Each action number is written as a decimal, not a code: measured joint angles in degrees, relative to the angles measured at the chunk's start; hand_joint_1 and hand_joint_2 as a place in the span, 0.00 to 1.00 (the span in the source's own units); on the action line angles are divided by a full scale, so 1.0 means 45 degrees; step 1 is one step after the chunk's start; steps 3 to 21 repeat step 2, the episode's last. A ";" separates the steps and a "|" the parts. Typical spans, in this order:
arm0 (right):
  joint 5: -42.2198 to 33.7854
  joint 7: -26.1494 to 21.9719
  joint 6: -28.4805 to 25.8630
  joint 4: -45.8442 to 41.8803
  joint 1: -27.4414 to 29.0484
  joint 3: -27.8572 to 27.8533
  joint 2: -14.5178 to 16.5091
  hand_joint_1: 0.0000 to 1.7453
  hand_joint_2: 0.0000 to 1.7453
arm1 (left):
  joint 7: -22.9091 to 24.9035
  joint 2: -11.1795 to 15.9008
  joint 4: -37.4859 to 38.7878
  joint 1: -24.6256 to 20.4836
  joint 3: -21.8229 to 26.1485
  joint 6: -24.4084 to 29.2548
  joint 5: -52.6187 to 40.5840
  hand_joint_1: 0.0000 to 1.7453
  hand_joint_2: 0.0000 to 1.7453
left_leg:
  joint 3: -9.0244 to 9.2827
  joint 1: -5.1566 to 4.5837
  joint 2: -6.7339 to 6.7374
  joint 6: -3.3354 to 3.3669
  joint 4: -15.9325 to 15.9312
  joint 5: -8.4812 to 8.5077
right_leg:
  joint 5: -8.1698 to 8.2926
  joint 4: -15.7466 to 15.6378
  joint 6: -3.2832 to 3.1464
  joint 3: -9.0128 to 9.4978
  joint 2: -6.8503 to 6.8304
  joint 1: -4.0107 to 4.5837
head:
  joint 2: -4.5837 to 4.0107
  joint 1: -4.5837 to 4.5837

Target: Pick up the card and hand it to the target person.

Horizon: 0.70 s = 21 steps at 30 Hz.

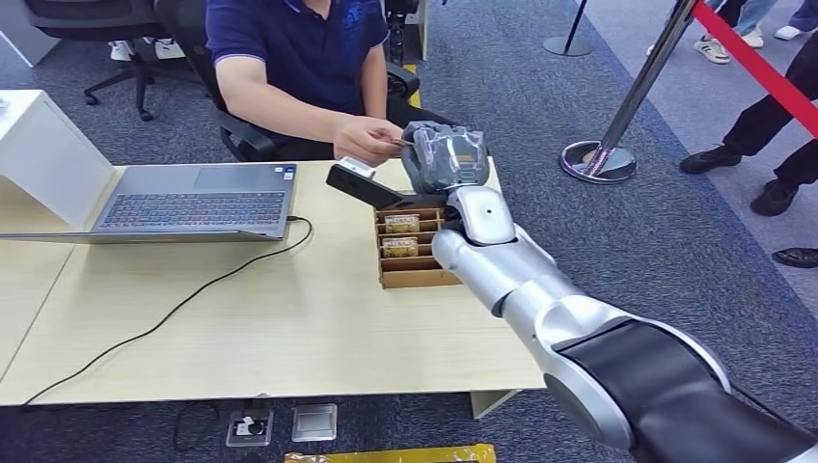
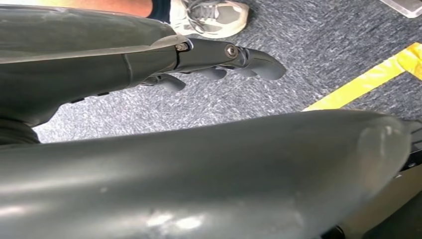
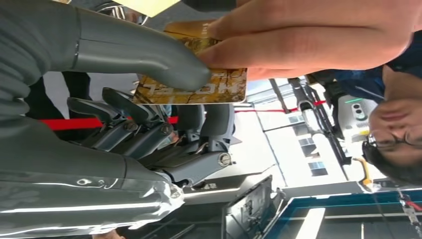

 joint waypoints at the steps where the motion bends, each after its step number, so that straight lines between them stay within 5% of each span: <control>1: -0.0004 -0.0016 -0.0001 0.0079 -0.0001 -0.0024 0.0022 1.00 1.00 | 0.0001 0.0000 0.0000 -0.0001 0.0000 -0.0001 -0.0004 0.00 0.00 | -0.0001 0.0000 0.0000 0.0000 0.0000 0.0000 | 0.0000 0.0000 0.0000 -0.0001 0.0000 0.0000 | 0.0000 0.0000; 21: -0.0004 -0.0022 -0.0002 0.0118 -0.0002 -0.0038 0.0032 1.00 1.00 | 0.0002 0.0000 0.0000 -0.0002 0.0000 -0.0001 -0.0006 0.00 0.00 | -0.0002 0.0000 0.0000 0.0000 0.0000 0.0000 | 0.0000 0.0000 0.0000 -0.0002 0.0000 0.0000 | -0.0001 0.0000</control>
